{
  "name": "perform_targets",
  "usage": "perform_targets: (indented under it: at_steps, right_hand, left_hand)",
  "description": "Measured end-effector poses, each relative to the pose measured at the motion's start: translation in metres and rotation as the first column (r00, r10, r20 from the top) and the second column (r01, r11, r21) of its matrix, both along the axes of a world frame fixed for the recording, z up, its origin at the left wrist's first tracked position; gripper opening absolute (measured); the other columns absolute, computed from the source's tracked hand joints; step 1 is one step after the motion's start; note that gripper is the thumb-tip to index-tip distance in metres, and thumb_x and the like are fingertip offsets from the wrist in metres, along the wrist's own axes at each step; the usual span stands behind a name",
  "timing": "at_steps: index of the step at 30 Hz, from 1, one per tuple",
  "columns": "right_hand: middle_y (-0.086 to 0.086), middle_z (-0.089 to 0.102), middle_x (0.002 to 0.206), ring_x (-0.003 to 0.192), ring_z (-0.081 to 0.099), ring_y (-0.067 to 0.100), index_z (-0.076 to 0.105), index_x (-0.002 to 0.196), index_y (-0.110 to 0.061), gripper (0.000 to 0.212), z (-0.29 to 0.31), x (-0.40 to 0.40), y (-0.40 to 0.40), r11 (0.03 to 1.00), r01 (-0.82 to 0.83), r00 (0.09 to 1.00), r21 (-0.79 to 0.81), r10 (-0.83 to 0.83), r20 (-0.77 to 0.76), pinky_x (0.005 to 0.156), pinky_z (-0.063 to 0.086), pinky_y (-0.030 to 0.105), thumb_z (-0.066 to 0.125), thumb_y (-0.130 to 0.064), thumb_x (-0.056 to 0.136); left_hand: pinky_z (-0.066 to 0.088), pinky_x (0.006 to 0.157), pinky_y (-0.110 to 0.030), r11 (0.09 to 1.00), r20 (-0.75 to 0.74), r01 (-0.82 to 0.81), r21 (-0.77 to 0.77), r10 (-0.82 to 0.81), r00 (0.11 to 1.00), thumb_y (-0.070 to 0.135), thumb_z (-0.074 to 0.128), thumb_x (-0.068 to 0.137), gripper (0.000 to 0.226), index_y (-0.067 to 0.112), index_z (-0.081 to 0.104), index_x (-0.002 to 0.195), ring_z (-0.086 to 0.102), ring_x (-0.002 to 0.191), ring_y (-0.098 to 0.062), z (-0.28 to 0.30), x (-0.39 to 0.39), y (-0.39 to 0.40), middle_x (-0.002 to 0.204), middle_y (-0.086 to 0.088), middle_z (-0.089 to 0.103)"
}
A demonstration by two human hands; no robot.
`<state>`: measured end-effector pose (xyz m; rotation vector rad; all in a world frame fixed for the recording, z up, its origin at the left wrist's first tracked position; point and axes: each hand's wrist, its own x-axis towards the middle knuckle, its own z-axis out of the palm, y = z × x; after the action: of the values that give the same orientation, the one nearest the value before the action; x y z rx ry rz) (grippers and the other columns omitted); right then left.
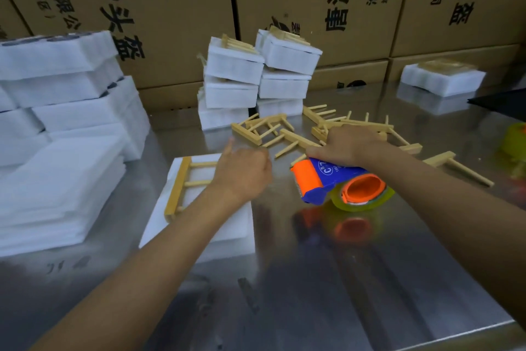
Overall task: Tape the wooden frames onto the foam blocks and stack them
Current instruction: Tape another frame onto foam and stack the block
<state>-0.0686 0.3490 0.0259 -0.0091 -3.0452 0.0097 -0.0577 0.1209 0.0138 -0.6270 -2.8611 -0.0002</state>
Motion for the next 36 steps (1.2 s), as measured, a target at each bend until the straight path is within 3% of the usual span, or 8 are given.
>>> perform_targets:
  at_steps: [3, 6, 8, 15, 18, 26, 32, 36]
  right_hand:
    - [-0.002, 0.053, 0.069, 0.064, 0.048, 0.014, 0.052, 0.07, -0.024, 0.061, -0.002, 0.0, 0.002, 1.0, 0.004, 1.0, -0.007, -0.004, -0.019, 0.053, 0.025, 0.03, 0.037, -0.081, 0.083]
    - [-0.002, 0.054, 0.07, 0.065, 0.049, 0.014, 0.054, 0.072, -0.023, 0.063, -0.002, 0.001, 0.0, 1.0, 0.016, 1.0, 0.019, -0.015, -0.025, 0.053, 0.025, 0.03, 0.035, -0.082, 0.083]
    - [-0.001, 0.055, 0.071, 0.066, 0.049, 0.014, 0.054, 0.073, -0.023, 0.064, -0.001, 0.002, -0.004, 0.998, 0.025, 1.0, 0.059, -0.023, -0.021, 0.055, 0.027, 0.03, 0.033, -0.082, 0.083]
    - [0.0, 0.054, 0.069, 0.062, 0.047, 0.016, 0.053, 0.071, -0.022, 0.063, -0.001, 0.008, -0.028, 0.973, 0.034, 0.999, 0.23, -0.024, -0.047, 0.052, 0.024, 0.03, 0.029, -0.078, 0.086]
    - [0.0, 0.052, 0.071, 0.065, 0.049, 0.019, 0.048, 0.07, -0.019, 0.059, -0.002, 0.01, -0.042, 0.956, 0.093, 0.995, 0.278, -0.079, -0.061, 0.06, 0.03, 0.031, 0.03, -0.072, 0.089]
    - [0.002, 0.044, 0.056, 0.053, 0.041, 0.02, 0.045, 0.06, -0.015, 0.057, -0.009, 0.05, -0.03, 0.943, 0.325, 0.878, 0.072, -0.272, -0.394, 0.051, 0.025, 0.027, 0.032, -0.056, 0.097]
    - [0.001, 0.053, 0.068, 0.067, 0.054, 0.023, 0.053, 0.075, -0.013, 0.046, -0.019, 0.092, -0.03, 0.919, 0.382, 0.887, 0.094, -0.336, -0.316, 0.062, 0.037, 0.031, 0.037, -0.05, 0.096]
    - [0.004, 0.062, 0.1, 0.095, 0.057, 0.027, 0.053, 0.114, -0.012, 0.029, -0.01, 0.094, -0.053, 0.997, 0.003, 0.87, -0.082, -0.043, -0.491, 0.08, 0.035, 0.037, 0.055, -0.031, 0.092]
  left_hand:
    - [0.022, 0.117, -0.041, 0.981, 0.138, 0.103, 0.167, -0.127, 0.982, 0.03, 0.034, 0.104, 0.032, 0.015, 0.058, 0.09, 0.059, 0.106, -0.029, -0.003, -0.002, 0.012, 0.089, -0.007, 0.064]
    - [0.038, 0.069, -0.033, 0.966, 0.193, 0.151, 0.212, -0.192, 0.962, 0.033, 0.041, 0.101, 0.038, 0.02, 0.047, 0.066, 0.058, 0.086, -0.027, -0.014, 0.0, 0.014, 0.074, -0.003, 0.056]
    - [0.038, 0.059, -0.031, 0.935, 0.257, 0.124, 0.333, -0.217, 0.942, 0.034, 0.047, 0.098, 0.035, 0.023, 0.048, 0.064, 0.057, 0.076, -0.021, -0.018, -0.003, 0.012, 0.072, -0.002, 0.059]
    - [0.047, 0.068, -0.035, 0.91, 0.299, 0.106, 0.401, -0.239, 0.924, 0.026, 0.054, 0.091, 0.024, 0.023, 0.057, 0.068, 0.06, 0.077, -0.019, -0.016, -0.003, 0.012, 0.077, -0.001, 0.064]
    - [0.042, 0.06, -0.029, 0.768, 0.366, -0.021, 0.64, -0.281, 0.887, 0.022, 0.051, 0.092, 0.029, 0.024, 0.056, 0.064, 0.056, 0.062, -0.002, -0.013, -0.005, 0.008, 0.063, 0.013, 0.06]
    - [0.045, 0.073, -0.033, 0.657, 0.424, -0.101, 0.747, -0.353, 0.834, 0.024, 0.049, 0.092, 0.024, 0.018, 0.068, 0.079, 0.06, 0.074, -0.02, -0.011, -0.003, 0.005, 0.076, 0.002, 0.063]
    - [0.043, 0.069, -0.031, 0.583, 0.436, -0.125, 0.803, -0.432, 0.79, 0.02, 0.051, 0.093, 0.024, 0.011, 0.07, 0.081, 0.048, 0.062, -0.014, -0.008, -0.004, 0.001, 0.058, 0.007, 0.05]
    - [0.044, 0.063, -0.029, 0.509, 0.394, -0.122, 0.852, -0.471, 0.789, 0.015, 0.051, 0.092, 0.023, 0.01, 0.07, 0.079, 0.047, 0.058, -0.011, -0.006, -0.001, 0.001, 0.055, 0.012, 0.054]
